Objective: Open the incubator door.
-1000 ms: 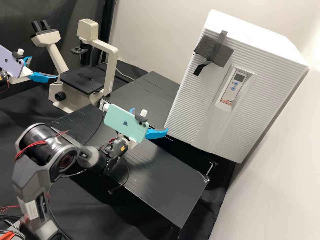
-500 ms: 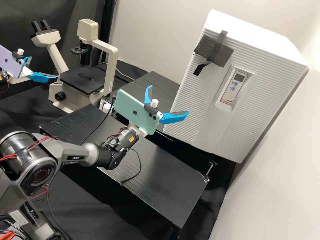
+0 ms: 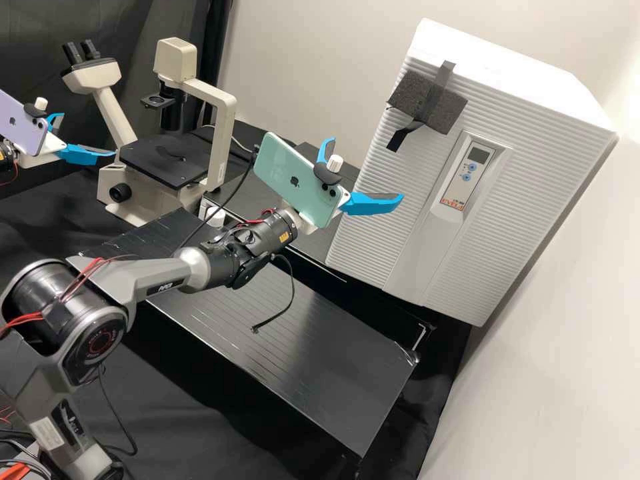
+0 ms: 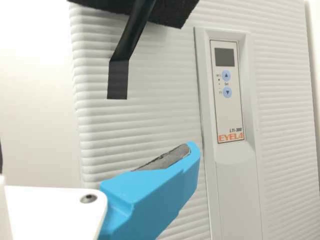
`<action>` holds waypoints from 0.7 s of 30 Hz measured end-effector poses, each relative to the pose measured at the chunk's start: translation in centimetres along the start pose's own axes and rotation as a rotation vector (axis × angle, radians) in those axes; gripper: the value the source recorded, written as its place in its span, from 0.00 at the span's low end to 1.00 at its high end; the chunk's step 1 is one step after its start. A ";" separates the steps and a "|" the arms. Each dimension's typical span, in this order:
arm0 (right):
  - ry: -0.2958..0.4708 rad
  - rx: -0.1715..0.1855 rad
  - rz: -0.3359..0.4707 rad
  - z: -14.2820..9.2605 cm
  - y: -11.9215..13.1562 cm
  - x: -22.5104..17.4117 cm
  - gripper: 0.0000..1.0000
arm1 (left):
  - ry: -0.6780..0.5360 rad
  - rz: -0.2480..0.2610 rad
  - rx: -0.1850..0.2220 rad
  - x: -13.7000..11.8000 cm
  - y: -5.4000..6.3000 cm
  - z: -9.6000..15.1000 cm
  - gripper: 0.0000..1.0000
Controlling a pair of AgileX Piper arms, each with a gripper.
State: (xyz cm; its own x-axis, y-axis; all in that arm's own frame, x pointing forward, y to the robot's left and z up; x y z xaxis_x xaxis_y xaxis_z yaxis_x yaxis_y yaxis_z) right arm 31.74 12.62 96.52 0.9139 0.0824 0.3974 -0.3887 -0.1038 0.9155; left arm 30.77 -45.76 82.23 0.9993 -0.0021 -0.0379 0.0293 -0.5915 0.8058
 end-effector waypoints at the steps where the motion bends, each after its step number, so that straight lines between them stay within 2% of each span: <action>1: -0.011 -0.025 0.004 -0.3 -0.1 0.2 1.00 | 0.000 0.000 0.000 0.0 0.0 0.0 1.00; 7: -0.088 -0.075 0.025 -0.4 -0.2 0.8 1.00 | 0.000 0.000 0.000 0.0 0.0 0.0 1.00; 15: -0.153 -0.089 0.021 0.3 -0.5 1.1 1.00 | 0.000 0.000 0.000 0.0 0.0 0.0 1.00; 16: -0.154 -0.090 0.020 0.4 -0.5 1.1 0.00 | 0.000 0.000 0.000 0.0 0.0 0.0 1.00; 21: -0.159 -0.092 0.014 0.6 -0.8 1.2 0.00 | 0.000 0.000 0.000 0.0 0.0 0.0 1.00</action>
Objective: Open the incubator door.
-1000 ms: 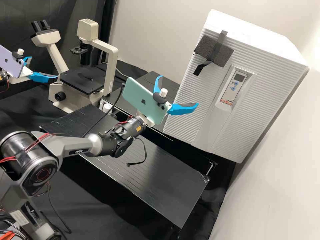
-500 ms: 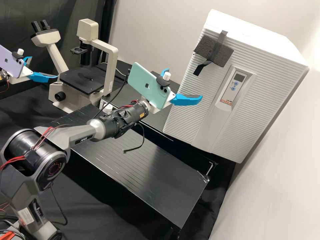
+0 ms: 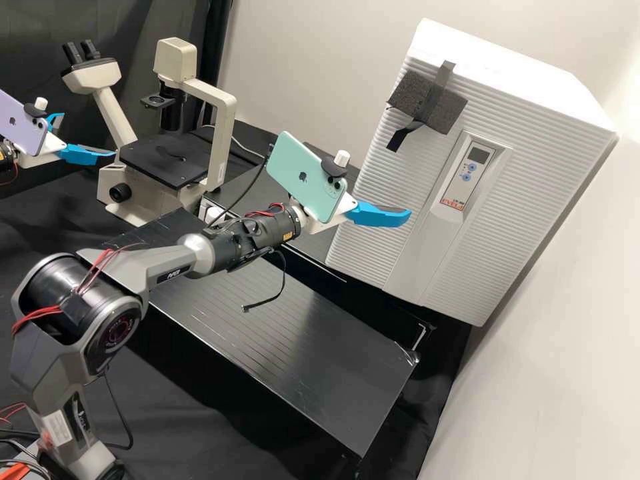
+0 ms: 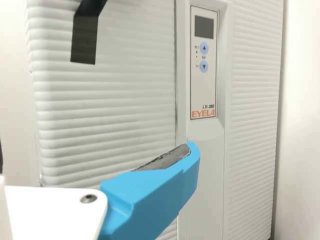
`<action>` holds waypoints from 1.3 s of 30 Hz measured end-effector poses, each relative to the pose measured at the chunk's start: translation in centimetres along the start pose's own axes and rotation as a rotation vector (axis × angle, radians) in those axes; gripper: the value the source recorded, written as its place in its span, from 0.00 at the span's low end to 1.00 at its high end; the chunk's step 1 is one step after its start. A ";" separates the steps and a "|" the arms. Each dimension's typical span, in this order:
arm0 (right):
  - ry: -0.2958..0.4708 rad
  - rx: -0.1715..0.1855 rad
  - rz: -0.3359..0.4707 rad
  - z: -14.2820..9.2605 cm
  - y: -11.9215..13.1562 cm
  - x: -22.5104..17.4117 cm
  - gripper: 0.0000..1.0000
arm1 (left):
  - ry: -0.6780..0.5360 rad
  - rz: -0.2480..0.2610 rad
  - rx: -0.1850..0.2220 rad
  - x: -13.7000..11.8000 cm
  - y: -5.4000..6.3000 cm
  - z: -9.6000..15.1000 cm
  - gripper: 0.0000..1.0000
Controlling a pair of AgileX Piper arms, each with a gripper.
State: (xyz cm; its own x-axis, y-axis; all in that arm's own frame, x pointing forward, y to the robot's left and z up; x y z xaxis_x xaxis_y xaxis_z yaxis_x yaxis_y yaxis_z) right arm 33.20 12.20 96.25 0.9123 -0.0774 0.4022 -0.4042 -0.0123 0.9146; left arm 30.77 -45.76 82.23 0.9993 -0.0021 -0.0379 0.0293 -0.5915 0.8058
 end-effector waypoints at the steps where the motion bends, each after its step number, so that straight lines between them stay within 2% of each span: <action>1: -0.001 -0.001 -0.001 0.0 -0.1 0.0 0.00 | 0.000 0.000 0.000 0.0 0.0 0.0 1.00; 24: -0.009 -0.004 0.002 0.3 0.1 0.1 0.00 | 0.000 0.000 0.000 0.0 0.0 0.0 1.00; 39: -0.016 -0.005 -0.024 0.3 -0.1 0.2 0.00 | 0.000 0.000 0.000 0.0 0.0 0.0 1.00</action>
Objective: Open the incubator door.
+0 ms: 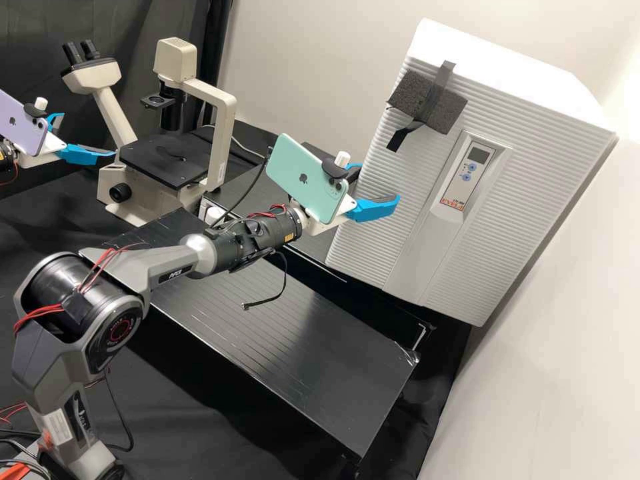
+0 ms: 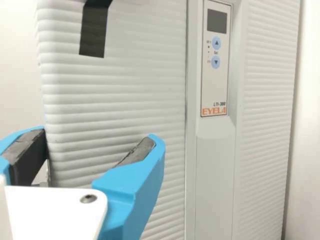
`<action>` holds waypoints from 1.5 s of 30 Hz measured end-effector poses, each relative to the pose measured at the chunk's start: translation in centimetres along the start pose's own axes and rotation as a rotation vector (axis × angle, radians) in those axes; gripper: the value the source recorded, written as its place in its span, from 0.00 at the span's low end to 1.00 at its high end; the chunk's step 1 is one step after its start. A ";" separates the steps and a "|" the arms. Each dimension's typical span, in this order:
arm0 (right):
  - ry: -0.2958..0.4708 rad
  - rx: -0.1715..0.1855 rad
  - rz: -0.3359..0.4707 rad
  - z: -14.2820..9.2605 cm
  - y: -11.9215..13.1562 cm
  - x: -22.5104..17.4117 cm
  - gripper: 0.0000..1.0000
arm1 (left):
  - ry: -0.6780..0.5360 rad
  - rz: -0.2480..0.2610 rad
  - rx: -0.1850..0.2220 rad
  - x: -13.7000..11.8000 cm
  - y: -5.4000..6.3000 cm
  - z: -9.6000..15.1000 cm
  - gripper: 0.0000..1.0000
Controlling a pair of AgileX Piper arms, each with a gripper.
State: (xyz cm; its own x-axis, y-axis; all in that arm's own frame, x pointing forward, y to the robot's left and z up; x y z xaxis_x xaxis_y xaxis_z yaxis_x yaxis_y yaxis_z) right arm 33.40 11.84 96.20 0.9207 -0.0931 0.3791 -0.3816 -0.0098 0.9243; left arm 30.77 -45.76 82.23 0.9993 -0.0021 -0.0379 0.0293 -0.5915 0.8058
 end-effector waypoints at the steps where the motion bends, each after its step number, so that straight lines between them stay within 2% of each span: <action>1: 0.000 -0.002 -0.003 0.0 0.0 0.0 0.00 | 0.000 0.000 0.000 0.0 0.0 0.0 1.00; 25: -0.004 -0.004 -0.012 0.1 -0.1 0.1 0.00 | 0.000 0.000 0.000 0.0 0.0 0.0 1.00; 32: 0.005 -0.018 -0.013 0.2 0.0 0.1 0.00 | 0.000 0.000 0.000 0.0 0.0 0.0 1.00; 41: 0.014 -0.036 -0.017 0.9 0.4 -0.1 0.00 | 0.000 0.000 0.000 0.0 0.0 0.0 1.00; 45: 0.012 -0.027 -0.018 1.4 0.8 -0.6 0.00 | 0.000 0.000 0.000 0.0 0.0 0.0 1.00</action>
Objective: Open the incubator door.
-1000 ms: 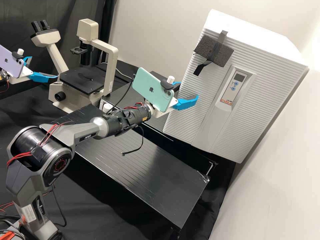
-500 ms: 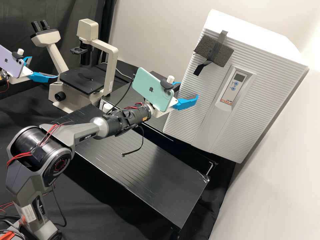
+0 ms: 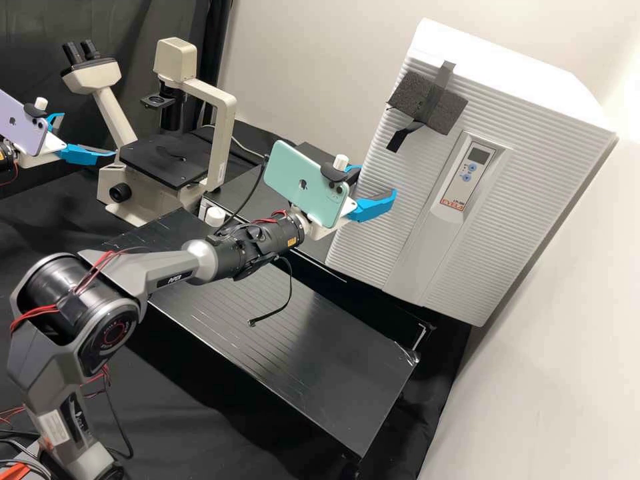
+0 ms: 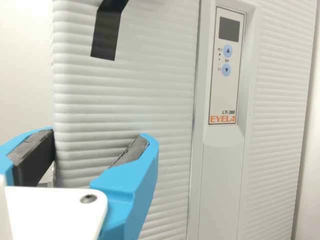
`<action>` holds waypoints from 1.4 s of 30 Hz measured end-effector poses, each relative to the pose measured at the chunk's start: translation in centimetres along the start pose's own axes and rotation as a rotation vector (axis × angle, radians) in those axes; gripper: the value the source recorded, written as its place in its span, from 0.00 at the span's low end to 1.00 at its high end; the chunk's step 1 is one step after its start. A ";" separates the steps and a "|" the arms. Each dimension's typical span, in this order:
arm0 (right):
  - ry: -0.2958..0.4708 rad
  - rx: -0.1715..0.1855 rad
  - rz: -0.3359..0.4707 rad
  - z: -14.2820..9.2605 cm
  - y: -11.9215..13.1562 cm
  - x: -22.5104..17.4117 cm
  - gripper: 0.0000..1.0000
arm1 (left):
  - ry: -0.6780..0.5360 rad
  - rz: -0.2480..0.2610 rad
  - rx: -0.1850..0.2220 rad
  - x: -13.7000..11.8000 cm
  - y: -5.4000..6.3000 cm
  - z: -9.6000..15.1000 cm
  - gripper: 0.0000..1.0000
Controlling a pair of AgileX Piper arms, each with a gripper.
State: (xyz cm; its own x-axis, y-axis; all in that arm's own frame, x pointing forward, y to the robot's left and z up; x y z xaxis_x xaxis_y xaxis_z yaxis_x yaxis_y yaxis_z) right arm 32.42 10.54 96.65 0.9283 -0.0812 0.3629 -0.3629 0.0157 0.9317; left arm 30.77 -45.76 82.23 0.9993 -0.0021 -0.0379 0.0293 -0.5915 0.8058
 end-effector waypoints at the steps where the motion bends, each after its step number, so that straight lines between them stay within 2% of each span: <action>1: 0.004 0.001 0.001 0.1 0.2 -0.3 0.00 | 0.000 0.000 0.000 0.0 0.0 0.0 1.00; 9: 0.011 0.020 0.016 1.1 1.6 -3.2 0.00 | 0.000 0.000 0.000 0.0 0.0 0.0 1.00; 15: 0.016 0.028 0.057 1.7 2.5 -5.9 0.00 | 0.000 0.000 0.000 0.0 0.0 0.0 1.00; 17: 0.024 0.032 0.086 1.8 2.9 -6.9 0.00 | 0.000 0.000 0.000 0.0 0.0 0.0 1.00; 22: 0.033 0.085 0.200 2.3 3.9 -9.9 0.00 | 0.000 0.000 0.000 0.0 0.0 0.0 1.00; 25: 0.058 0.083 0.273 2.3 4.5 -11.6 0.00 | 0.000 0.000 0.000 0.0 0.0 0.0 1.00; 29: 0.079 0.068 0.329 2.4 5.0 -13.4 0.00 | 0.000 0.000 0.000 0.0 0.0 0.0 1.00; 38: 0.093 0.043 0.342 4.0 4.9 -16.2 0.00 | 0.000 0.000 0.000 0.0 0.0 0.0 1.00; 42: 0.121 0.051 0.317 4.2 4.5 -16.3 0.00 | 0.000 0.000 0.000 0.0 0.0 0.0 1.00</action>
State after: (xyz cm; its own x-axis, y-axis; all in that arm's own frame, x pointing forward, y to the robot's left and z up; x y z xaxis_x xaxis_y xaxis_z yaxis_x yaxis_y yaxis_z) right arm 15.29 7.75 94.82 0.7708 0.0390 0.6359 -0.6353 -0.0291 0.7717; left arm 30.77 -45.76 82.23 0.9993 -0.0021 -0.0379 0.0293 -0.5915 0.8058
